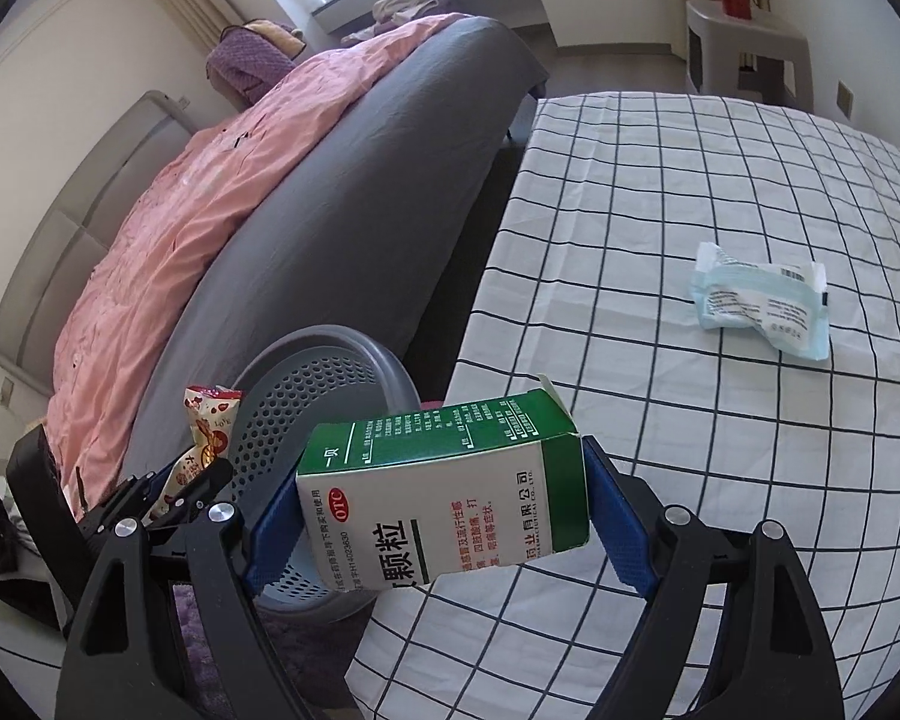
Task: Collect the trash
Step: 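Carry the snack wrapper and medicine box over the wastebasket with both tools, then open both tools to drop the wrapper and medicine box into the wastebasket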
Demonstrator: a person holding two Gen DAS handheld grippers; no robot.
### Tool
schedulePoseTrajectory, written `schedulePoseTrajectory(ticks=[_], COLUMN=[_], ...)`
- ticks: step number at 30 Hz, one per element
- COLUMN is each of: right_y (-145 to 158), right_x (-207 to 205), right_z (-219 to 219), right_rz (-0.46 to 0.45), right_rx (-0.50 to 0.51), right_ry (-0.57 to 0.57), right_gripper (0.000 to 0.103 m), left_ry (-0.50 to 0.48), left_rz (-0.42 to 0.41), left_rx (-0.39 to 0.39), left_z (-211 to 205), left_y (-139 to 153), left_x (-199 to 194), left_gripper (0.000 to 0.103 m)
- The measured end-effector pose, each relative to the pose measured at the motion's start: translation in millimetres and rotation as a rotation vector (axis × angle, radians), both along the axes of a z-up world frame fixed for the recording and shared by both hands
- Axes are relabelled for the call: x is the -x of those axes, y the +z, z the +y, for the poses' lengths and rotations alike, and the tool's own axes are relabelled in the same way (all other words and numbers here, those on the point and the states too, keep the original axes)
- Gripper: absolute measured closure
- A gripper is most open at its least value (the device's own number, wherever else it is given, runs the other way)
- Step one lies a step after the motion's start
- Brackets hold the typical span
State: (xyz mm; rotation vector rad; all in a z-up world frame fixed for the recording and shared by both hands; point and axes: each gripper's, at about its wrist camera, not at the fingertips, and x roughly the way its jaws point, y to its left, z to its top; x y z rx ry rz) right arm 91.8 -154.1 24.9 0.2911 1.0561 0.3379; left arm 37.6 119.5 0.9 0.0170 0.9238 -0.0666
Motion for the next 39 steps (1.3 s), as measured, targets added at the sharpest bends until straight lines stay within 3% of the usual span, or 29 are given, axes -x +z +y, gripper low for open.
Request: schedulePoseTrajectory(ticks=[17,39], right_y=[-35,-38], right_x=[-8,2], right_z=[91,123], right_rz=[-0.093,-0.166], right_rx=[0.046,0.079], right_ry=[0.206,0.309], right_gripper=[0.022,0.019], left_ry=[0.107,0.177], left_rz=[0.005,-0.012], left_rx=[-0.070,-0.045], left_z=[35,48], left_y=[-22,-21], left_x=[9,9], left_gripper=[0.063,0.060])
